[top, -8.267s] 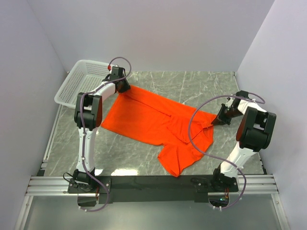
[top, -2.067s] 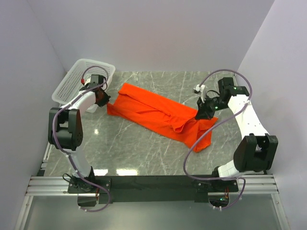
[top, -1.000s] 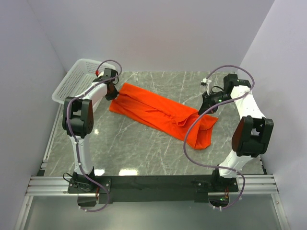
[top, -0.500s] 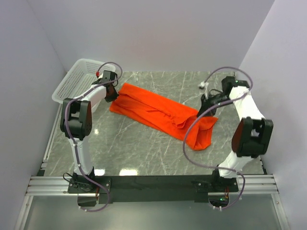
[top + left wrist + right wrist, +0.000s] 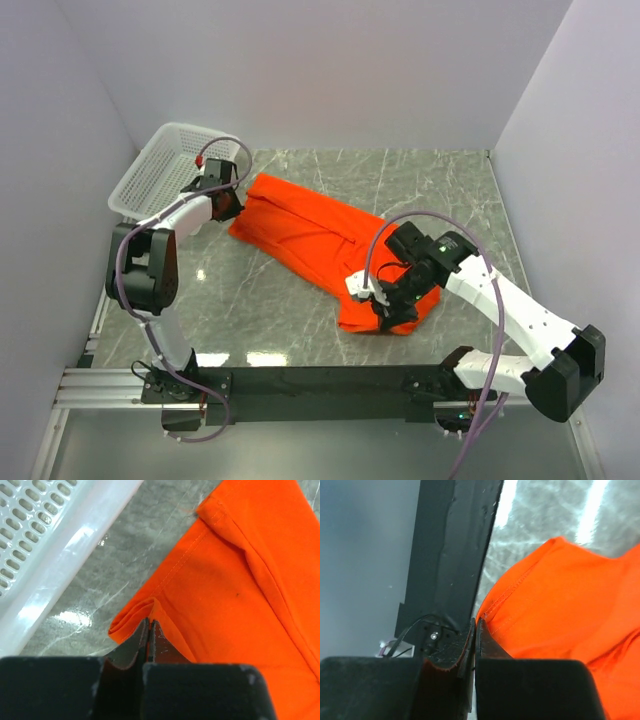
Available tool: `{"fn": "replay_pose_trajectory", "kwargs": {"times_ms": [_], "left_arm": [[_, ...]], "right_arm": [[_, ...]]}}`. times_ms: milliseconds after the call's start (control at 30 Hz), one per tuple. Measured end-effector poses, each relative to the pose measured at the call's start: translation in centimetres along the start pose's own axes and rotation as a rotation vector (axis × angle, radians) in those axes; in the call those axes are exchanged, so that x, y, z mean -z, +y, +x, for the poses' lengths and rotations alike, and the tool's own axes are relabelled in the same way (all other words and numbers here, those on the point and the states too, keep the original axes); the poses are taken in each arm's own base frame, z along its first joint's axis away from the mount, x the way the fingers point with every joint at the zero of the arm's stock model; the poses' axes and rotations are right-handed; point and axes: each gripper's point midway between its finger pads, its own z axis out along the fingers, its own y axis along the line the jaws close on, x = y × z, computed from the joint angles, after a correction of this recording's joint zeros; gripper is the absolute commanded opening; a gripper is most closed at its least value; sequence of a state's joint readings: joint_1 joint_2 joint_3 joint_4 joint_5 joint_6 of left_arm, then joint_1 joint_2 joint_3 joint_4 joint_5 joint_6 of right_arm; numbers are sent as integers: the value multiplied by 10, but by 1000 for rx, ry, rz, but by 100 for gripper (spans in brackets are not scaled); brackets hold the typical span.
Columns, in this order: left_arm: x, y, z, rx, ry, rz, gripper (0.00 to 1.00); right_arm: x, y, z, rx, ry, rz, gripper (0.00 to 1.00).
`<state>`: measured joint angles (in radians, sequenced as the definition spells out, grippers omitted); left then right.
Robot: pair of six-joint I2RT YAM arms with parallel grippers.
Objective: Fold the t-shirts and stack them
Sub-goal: Fold the tshirt
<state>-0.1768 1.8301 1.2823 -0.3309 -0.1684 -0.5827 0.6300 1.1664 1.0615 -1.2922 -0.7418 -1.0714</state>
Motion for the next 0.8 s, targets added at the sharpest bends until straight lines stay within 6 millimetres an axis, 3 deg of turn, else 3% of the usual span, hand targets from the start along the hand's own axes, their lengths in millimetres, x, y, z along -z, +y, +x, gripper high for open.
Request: {"fn": "replay_pose_trajectory", "kwargs": {"times_ms": [200,467,800], "left_arm": [[10,8,5,-19,-16,3,1],[41,24,14,-17,-46,3,1],[53,62,56,4,40,-86,1]], "right_arm": [[-13,11,18,-30,54,-37,0],[-13,28,32,0,71,-45,0],[-11,33,44,14,83,-11,0]]}}
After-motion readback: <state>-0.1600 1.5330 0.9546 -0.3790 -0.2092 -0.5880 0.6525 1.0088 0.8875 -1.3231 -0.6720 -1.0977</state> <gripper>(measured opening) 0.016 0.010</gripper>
